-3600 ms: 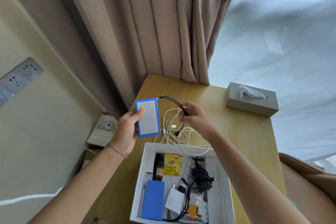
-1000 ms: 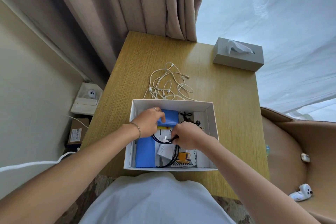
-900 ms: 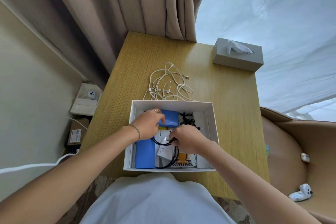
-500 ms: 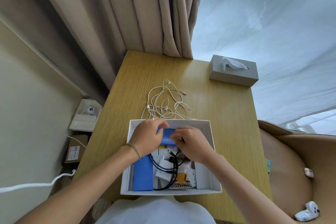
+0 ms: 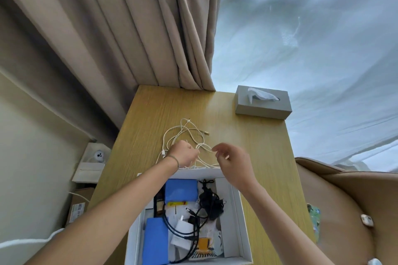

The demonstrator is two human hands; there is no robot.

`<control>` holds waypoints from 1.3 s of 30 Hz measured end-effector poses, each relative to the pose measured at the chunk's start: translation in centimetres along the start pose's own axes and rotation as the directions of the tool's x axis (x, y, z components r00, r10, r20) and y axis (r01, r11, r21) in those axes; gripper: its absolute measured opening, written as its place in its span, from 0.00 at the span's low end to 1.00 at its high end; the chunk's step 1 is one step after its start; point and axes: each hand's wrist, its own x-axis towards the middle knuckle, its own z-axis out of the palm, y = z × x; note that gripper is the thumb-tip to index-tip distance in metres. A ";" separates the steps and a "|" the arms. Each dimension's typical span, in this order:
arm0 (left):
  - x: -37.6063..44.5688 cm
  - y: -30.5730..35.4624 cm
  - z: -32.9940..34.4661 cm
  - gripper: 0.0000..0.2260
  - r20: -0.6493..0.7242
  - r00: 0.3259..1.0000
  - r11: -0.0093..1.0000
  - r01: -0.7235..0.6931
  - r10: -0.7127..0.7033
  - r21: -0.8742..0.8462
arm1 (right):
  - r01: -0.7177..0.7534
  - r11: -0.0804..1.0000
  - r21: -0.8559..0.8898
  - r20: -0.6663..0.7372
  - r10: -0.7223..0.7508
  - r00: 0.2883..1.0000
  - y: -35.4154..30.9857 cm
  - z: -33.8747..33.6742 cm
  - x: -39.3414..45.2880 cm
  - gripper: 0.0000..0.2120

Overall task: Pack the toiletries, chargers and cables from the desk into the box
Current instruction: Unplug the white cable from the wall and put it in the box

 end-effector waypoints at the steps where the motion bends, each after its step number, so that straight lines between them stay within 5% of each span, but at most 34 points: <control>1: -0.1 0.1 0.1 0.08 0.001 1.000 0.998 -0.012 0.012 -0.059 | 0.024 1.000 0.009 0.012 -0.024 1.000 0.3 -0.2 0.1 0.13; 6: -2.2 1.3 0.0 0.11 -0.029 0.981 0.959 -0.191 0.190 -0.210 | 0.103 0.988 0.118 0.203 -0.125 0.971 0.0 0.0 0.8 0.49; 9: -4.1 2.5 -0.9 0.12 -0.044 0.953 0.917 -0.299 0.299 -0.264 | 0.081 0.976 0.203 0.243 -0.130 0.961 -0.6 0.8 1.5 0.55; 11: -5.2 3.1 -1.7 0.13 -0.097 0.931 0.900 -0.366 0.353 -0.238 | 0.048 0.958 0.284 0.241 -0.120 0.963 -1.2 1.2 2.0 0.50; 13: -6.3 3.4 -2.6 0.13 -0.212 0.903 0.889 -0.414 0.374 -0.196 | 0.070 0.956 0.286 0.235 -0.140 0.962 -1.9 1.6 2.6 0.33; 15: -7.2 3.7 -4.1 0.13 -0.295 0.890 0.834 -0.437 0.347 -0.337 | 0.077 0.959 0.274 0.251 -0.149 0.956 -2.7 1.7 3.2 0.15; 17: -7.8 3.9 -5.9 0.14 -0.248 0.907 0.622 -0.416 0.342 -0.664 | 0.064 0.954 0.292 0.263 -0.144 0.954 -3.3 1.8 3.5 0.04; 20: -8.4 4.0 -9.1 0.11 -0.151 0.921 0.175 -0.226 0.359 -0.958 | 0.050 0.950 0.309 0.262 -0.135 0.956 -3.6 2.0 4.2 0.05; 23: -8.7 3.5 -11.3 0.10 -0.209 0.939 0.036 -0.226 0.273 -0.973 | 0.053 0.947 0.316 0.286 -0.149 0.947 -4.0 2.3 5.0 0.04; 30: -10.2 1.3 -15.1 0.10 -0.343 0.919 0.042 -0.357 0.196 -0.933 | 0.118 0.981 0.157 0.357 -0.167 0.919 -4.2 2.7 7.2 0.03; 34: -10.8 -0.7 -18.4 0.08 -0.473 0.839 0.062 -0.505 0.269 -0.861 | 0.118 0.992 0.042 0.376 -0.125 0.918 -3.3 3.0 7.4 0.09; 37: -10.5 -2.1 -19.3 0.05 -0.635 0.722 0.421 -0.684 0.274 -0.596 | 0.054 0.976 0.209 0.376 -0.131 0.917 -4.3 2.3 7.1 0.09; 39: -10.1 -2.7 -18.1 0.03 -0.653 0.703 0.642 -0.644 0.281 -0.416 | 0.037 0.950 0.310 0.357 -0.152 0.922 -6.1 1.4 7.1 0.08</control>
